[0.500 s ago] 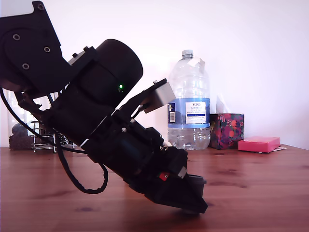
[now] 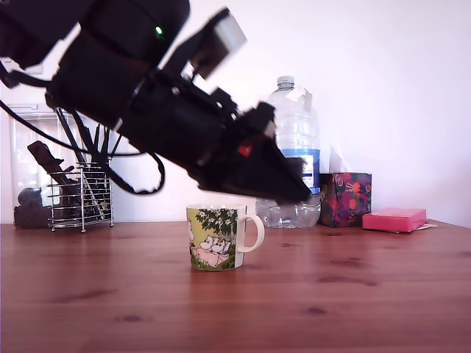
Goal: Pick up the coffee capsules from the table one by one and drop them inside the nearest coffee cup
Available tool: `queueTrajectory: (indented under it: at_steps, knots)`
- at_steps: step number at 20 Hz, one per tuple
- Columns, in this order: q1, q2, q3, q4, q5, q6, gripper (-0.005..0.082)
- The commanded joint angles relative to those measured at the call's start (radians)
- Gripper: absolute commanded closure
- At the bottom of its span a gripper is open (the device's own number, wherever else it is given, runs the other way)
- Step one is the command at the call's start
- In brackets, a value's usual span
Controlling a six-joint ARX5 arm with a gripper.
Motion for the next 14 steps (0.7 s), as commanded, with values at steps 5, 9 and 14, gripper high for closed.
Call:
queueTrajectory:
  at_steps: [5,9,14]
  knots:
    - [0.122,-0.035,0.013,0.011,-0.021,0.000,0.0665]
    - [0.137,-0.033,0.042,-0.003,-0.021,0.001,0.0665]
    - [0.150,0.029,0.170,-0.146,-0.024,-0.002,0.0660]
